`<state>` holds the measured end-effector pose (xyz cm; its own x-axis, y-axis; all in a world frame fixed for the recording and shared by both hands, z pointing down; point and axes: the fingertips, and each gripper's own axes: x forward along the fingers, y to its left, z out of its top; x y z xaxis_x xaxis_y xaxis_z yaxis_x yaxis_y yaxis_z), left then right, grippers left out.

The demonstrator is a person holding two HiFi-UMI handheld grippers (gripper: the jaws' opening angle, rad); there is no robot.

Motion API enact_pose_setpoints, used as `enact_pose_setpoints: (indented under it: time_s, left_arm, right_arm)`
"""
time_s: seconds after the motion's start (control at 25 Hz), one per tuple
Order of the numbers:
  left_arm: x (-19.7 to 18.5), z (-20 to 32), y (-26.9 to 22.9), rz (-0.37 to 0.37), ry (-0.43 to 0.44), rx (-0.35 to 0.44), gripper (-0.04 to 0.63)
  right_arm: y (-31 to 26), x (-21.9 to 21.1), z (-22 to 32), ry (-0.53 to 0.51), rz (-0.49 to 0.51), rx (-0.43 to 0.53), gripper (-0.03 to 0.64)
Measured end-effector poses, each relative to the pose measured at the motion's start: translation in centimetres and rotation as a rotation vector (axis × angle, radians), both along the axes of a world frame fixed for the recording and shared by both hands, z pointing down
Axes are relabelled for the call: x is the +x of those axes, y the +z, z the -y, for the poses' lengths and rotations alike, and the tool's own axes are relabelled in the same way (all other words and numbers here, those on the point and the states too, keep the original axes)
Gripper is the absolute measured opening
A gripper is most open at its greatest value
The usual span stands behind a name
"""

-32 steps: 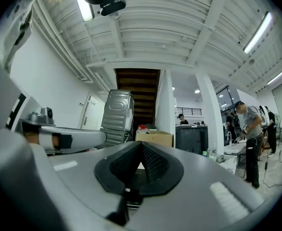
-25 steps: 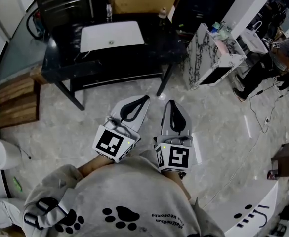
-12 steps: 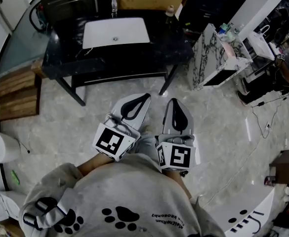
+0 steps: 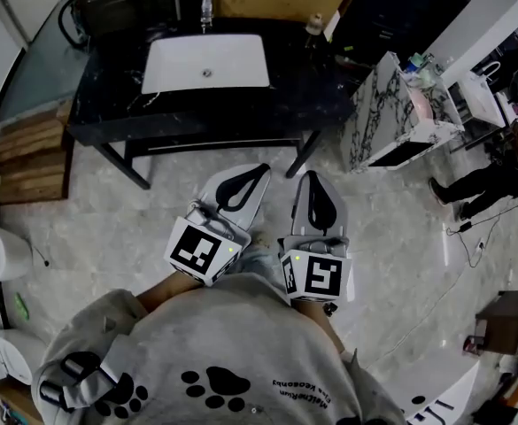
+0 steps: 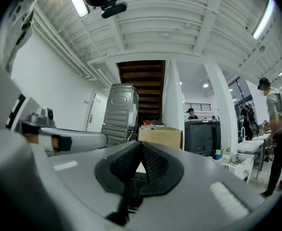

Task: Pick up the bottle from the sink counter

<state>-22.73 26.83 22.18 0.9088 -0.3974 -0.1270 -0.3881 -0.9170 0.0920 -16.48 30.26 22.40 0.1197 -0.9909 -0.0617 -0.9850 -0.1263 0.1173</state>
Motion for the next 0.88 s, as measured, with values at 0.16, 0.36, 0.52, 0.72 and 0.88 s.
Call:
enact_pose_setpoints:
  time_s: [0.16, 0.36, 0.52, 0.72, 0.88]
  left_arm:
    - [3.6, 2.7, -0.1, -0.005, -0.018, 0.0, -0.002]
    - [7.5, 5.3, -0.1, 0.01, -0.037, 0.0, -0.002]
    - [9.8, 7.2, 0.0, 0.019, -0.068, -0.002, -0.002]
    - [12.7, 8.7, -0.5, 0.03, -0.102, 0.014, -0.002]
    - [14.8, 9.4, -0.7, 0.03, -0.124, 0.024, -0.002]
  right_arm:
    - [-0.1, 3.6, 2.9, -0.025, 0.002, -0.003, 0.002]
    - [-0.1, 7.8, 6.0, -0.05, 0.006, -0.001, 0.002]
    - [0.1, 10.1, 8.1, -0.081, 0.015, 0.001, 0.002]
    - [-0.2, 13.2, 9.9, -0.112, 0.028, 0.019, 0.002]
    - [-0.1, 15.7, 10.7, -0.126, 0.032, 0.018, 0.002]
